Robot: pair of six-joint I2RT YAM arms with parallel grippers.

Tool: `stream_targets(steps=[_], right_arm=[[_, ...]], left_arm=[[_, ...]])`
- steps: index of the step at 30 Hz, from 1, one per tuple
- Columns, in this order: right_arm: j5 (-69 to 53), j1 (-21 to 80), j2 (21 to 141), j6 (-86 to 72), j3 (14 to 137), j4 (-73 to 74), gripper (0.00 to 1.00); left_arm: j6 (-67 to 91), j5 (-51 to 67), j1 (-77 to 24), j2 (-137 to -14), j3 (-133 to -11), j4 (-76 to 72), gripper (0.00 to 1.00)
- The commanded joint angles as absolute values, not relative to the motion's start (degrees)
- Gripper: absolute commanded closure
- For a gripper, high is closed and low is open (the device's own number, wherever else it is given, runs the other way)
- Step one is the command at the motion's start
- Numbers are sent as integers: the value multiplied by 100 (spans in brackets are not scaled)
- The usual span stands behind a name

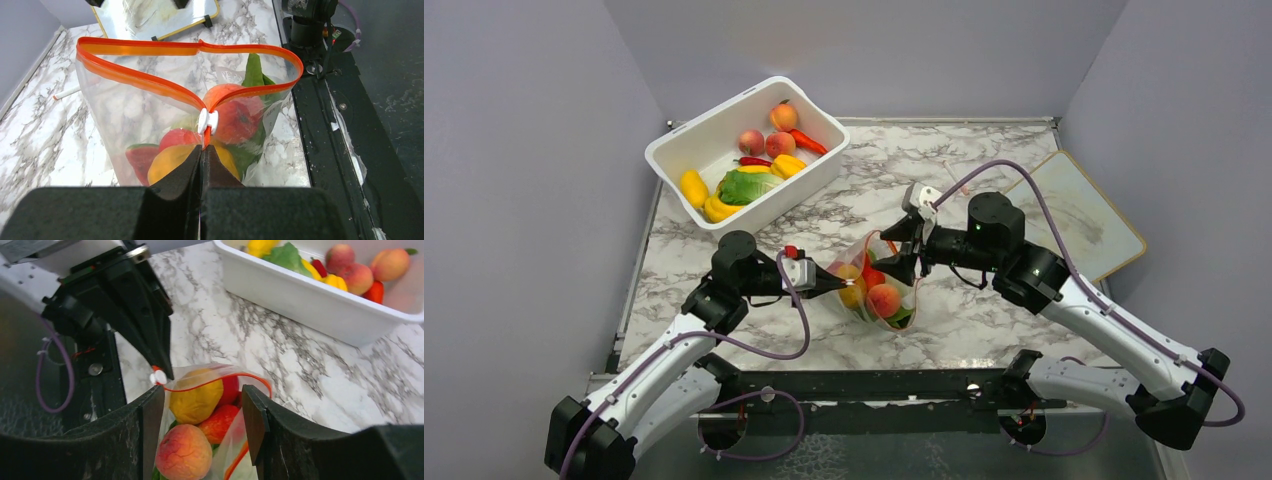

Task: Place the food in the zip-top bag and seal the zipper
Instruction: Zip the zipper food storage bag at the center of the board.

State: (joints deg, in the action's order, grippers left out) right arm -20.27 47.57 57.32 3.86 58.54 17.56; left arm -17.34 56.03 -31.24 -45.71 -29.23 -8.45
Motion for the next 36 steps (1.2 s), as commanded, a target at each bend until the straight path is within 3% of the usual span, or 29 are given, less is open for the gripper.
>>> stream_targets(steps=[1, 10, 26, 29, 34, 36], right_arm=[[-3438, 4777, 5721, 791, 5874, 1724, 42], [-3661, 4966, 5879, 1288, 5488, 1348, 51], [-2502, 5681, 6566, 2164, 5515, 1239, 61], [-2211, 5787, 6586, 2275, 5488, 1239, 68], [-1930, 5801, 6383, 2382, 5445, 1330, 93], [-1813, 5801, 6291, 2427, 5454, 1462, 98]], left_arm=[[-1597, 5639, -3132, -4604, -3136, -1155, 100], [-1448, 5612, -3131, -4493, -3058, -1329, 100], [-1344, 5633, -3131, -4492, -3026, -1407, 100], [-1345, 5643, -3129, -4475, -3029, -1371, 100], [-1631, 5659, -3129, -4368, -3052, -942, 100], [-1719, 5680, -3129, -4314, -3056, -807, 100]])
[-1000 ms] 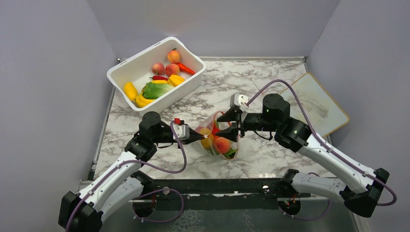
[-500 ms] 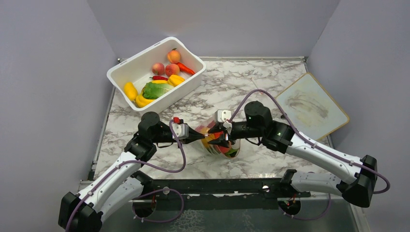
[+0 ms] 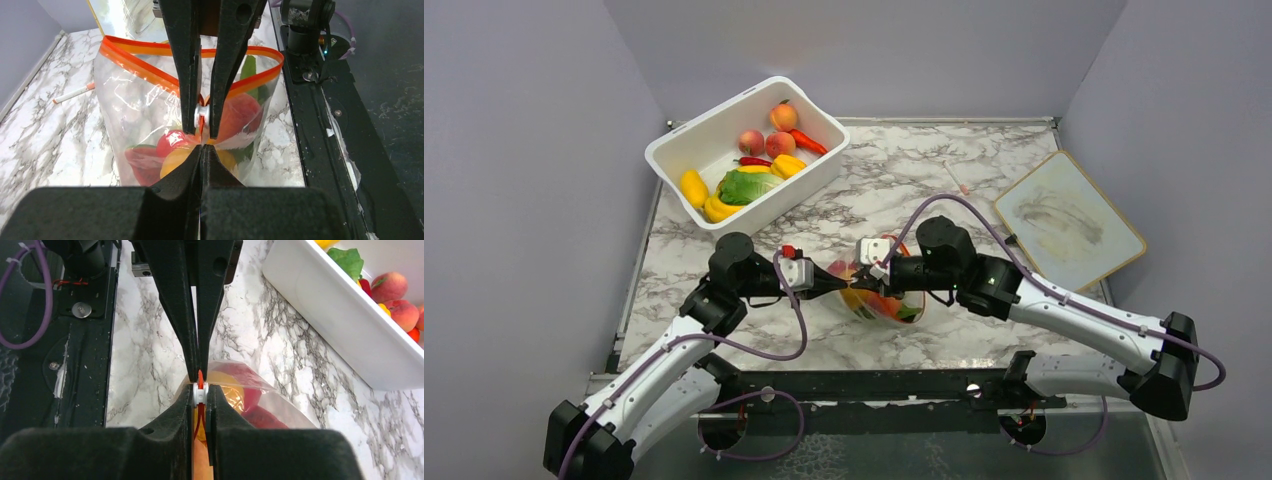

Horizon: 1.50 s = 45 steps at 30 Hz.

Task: Place the food in the zip-top bag and seal the zipper
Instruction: Zip the zipper food storage bag at the center of the board.

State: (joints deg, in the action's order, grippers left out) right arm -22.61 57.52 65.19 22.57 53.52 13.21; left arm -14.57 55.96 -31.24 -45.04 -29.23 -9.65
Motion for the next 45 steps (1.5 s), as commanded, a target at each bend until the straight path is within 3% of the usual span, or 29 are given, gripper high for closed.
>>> stream_targets(steps=[1, 16, 17, 20, 22, 34, 45], right_arm=[[-1770, 5796, 6260, 2452, 5462, 1543, 99], [-1275, 5801, 5972, 2418, 5643, 2209, 99], [-1305, 5801, 5975, 2425, 5662, 2182, 99], [-1561, 5801, 6018, 2458, 5693, 2007, 99], [-1734, 5801, 6062, 2454, 5724, 1878, 99], [-2158, 5795, 6362, 2430, 5766, 1505, 99], [-2234, 5801, 6354, 2448, 5754, 1451, 99]], left_arm=[[-1730, 5662, -3131, -4276, -3051, -794, 100], [-1467, 5585, -3129, -4013, -2847, -1354, 100], [-1383, 5612, -3129, -3994, -2806, -1479, 96], [-1293, 5831, -3129, -4038, -2871, -1535, 60], [-1311, 6032, -3129, -4157, -2927, -1516, 53], [-1219, 6043, -3129, -4561, -3196, -1496, 53], [-1098, 6198, -3130, -4668, -3295, -1513, 69]])
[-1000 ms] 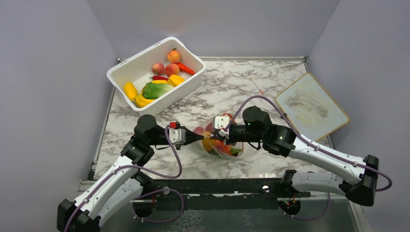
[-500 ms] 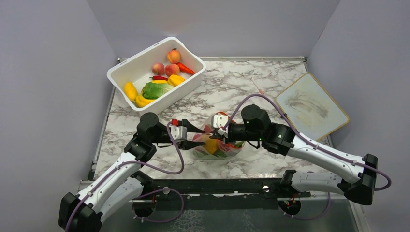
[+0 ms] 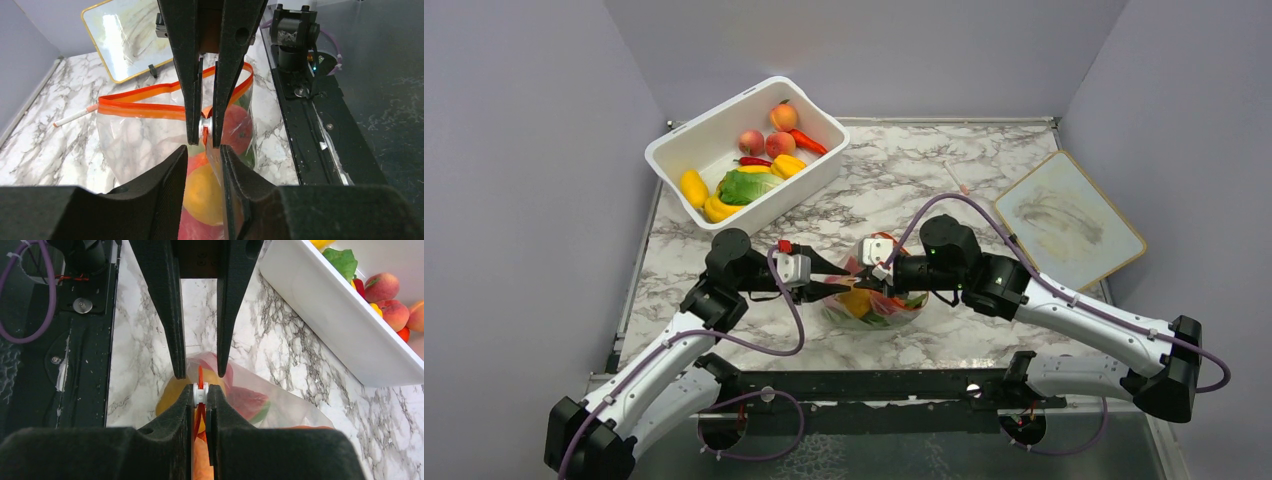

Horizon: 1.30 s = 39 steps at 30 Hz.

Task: Place the food in the zip-top bag and seal the zipper
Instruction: Zip the zipper food storage bag at the center of the board.

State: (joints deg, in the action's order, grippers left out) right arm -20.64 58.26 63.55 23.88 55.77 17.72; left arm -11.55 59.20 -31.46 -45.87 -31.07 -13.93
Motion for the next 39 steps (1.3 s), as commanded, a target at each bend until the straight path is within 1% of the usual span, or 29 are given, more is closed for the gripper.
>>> stream_targets(steps=[1, 3, 5, 7, 8, 9, 10, 17, 22, 33, 35, 36, 37, 39], right_arm=[[-2251, 5799, 6370, 2446, 5755, 1457, 99], [-2295, 5801, 6409, 2444, 5765, 1446, 99], [-2319, 5799, 6445, 2440, 5782, 1443, 99], [-2329, 5799, 6464, 2431, 5775, 1418, 99], [-2329, 5801, 6458, 2431, 5768, 1411, 99], [-2321, 5800, 6464, 2434, 5760, 1411, 99], [-2300, 5801, 6468, 2442, 5757, 1424, 99], [-1752, 5799, 6364, 2556, 5797, 2043, 99], [-1579, 5801, 6270, 2637, 5868, 2641, 99], [-826, 5796, 6036, 2634, 5859, 3205, 99], [-869, 5800, 5945, 2674, 5845, 3100, 99], [-979, 5801, 5928, 2668, 5852, 3020, 99], [-1128, 5801, 5910, 2653, 5861, 2923, 99], [-1395, 5795, 5907, 2592, 5845, 2673, 99]], left_arm=[[-1099, 6242, -3133, -4687, -3313, -1520, 69], [-1098, 6279, -3137, -4725, -3352, -1520, 70], [-1113, 6313, -3139, -4742, -3374, -1533, 73], [-1125, 6359, -3140, -4729, -3366, -1530, 81], [-1130, 6394, -3139, -4731, -3358, -1537, 88], [-1139, 6424, -3142, -4726, -3353, -1543, 98], [-1151, 6440, -3138, -4718, -3342, -1541, 100], [-1401, 5939, -3129, -4271, -3234, -1293, 100], [-1586, 5664, -3129, -4183, -3279, -965, 100], [-1600, 5652, -3129, -4186, -3311, -882, 100], [-1285, 5873, -3129, -4244, -3256, -1149, 100], [-942, 5928, -3129, -4290, -3173, -1530, 100], [-713, 6033, -3129, -4349, -3110, -1834, 99], [-622, 6156, -3135, -4504, -3152, -1971, 85]])
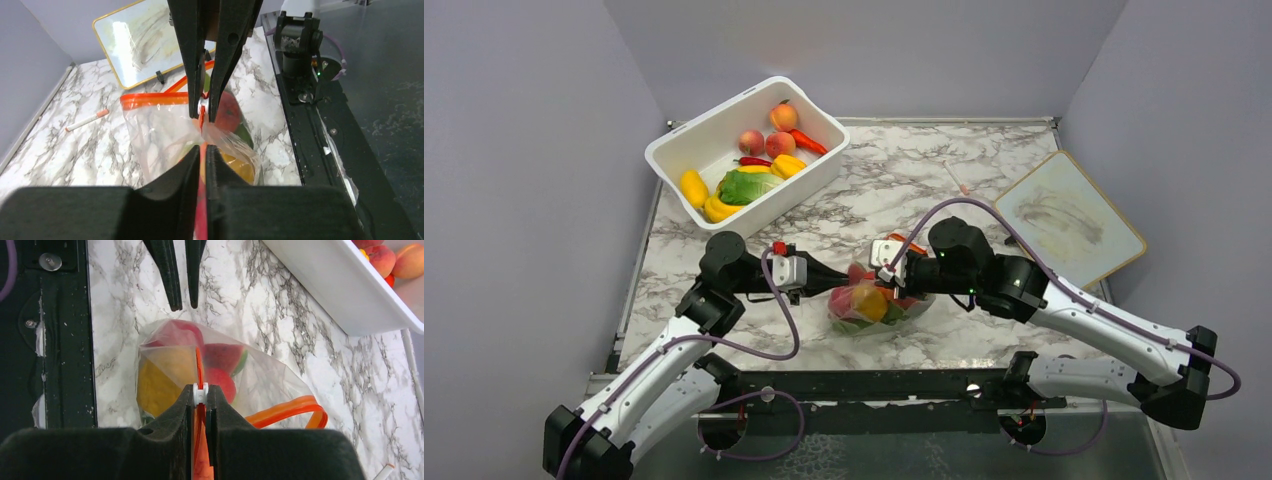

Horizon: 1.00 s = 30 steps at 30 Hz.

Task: Place the food in the zip-top bag and seal the zipper
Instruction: Zip the zipper food storage bag at the center of the board.

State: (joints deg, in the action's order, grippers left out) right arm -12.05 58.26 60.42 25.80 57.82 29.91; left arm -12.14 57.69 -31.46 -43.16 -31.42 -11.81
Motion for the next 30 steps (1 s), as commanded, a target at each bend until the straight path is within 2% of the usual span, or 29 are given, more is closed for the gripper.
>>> stream_targets(steps=[1, 3, 7, 13, 17, 25, 27, 30], right_arm=[[-1511, 5799, 5913, 2559, 5833, 2559, 99], [-1670, 5796, 5938, 2560, 5804, 2366, 99], [-1829, 5801, 6052, 2583, 5789, 2238, 99], [-2050, 5798, 6238, 2548, 5796, 2048, 99], [-2136, 5801, 6331, 2509, 5818, 1938, 99], [-2218, 5800, 6423, 2461, 5810, 1855, 99], [-2219, 5796, 6429, 2466, 5805, 1853, 99], [-2214, 5796, 6426, 2463, 5793, 1853, 99]], left_arm=[[-574, 6123, -3131, -4573, -3180, -1969, 78], [-578, 6123, -3132, -4625, -3210, -1974, 64], [-502, 6187, -3139, -4648, -3305, -1970, 52], [-431, 6149, -3144, -4789, -3331, -1982, 48], [-417, 6178, -3199, -4901, -3340, -2037, 53], [-430, 6228, -3234, -4924, -3358, -2076, 71], [-439, 6284, -3235, -4925, -3349, -2075, 76], [-439, 6362, -3239, -4954, -3336, -2074, 89]])
